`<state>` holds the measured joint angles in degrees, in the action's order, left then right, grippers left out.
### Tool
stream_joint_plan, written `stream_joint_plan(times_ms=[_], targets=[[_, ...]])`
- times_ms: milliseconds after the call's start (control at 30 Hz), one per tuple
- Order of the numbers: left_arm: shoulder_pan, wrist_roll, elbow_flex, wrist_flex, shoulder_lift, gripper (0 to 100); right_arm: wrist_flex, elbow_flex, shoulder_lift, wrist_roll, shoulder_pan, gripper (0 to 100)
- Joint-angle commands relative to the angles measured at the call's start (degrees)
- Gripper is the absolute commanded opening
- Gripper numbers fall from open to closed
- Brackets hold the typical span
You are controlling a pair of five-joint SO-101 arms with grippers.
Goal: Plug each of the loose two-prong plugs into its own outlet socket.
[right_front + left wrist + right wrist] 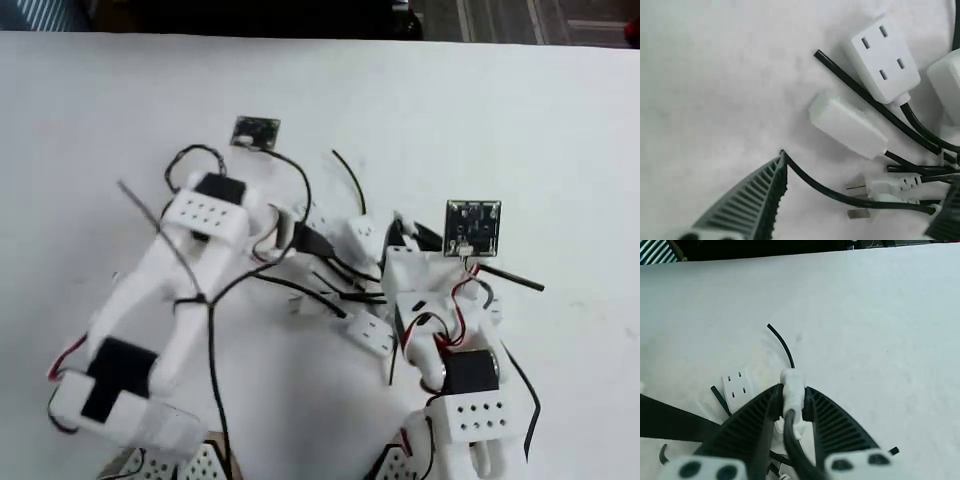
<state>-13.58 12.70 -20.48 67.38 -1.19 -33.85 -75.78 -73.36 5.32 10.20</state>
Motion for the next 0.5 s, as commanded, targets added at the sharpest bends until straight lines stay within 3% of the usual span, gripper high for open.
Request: stream_joint_plan(times_ms=[0, 333, 467], targets=[[-1.7, 3.8, 6.6, -0.9, -7.0, 46, 1.4, 0.3, -0.4, 0.5, -0.3, 1.7], [-1.2, 5.1, 15.3, -0.5, -21.1, 45, 1.4, 0.3, -0.4, 0.5, -0.2, 1.7], [0.0, 4.7, 16.2, -0.4, -22.6, 30, 1.4, 0.3, -0.4, 0.4, -0.2, 1.7]])
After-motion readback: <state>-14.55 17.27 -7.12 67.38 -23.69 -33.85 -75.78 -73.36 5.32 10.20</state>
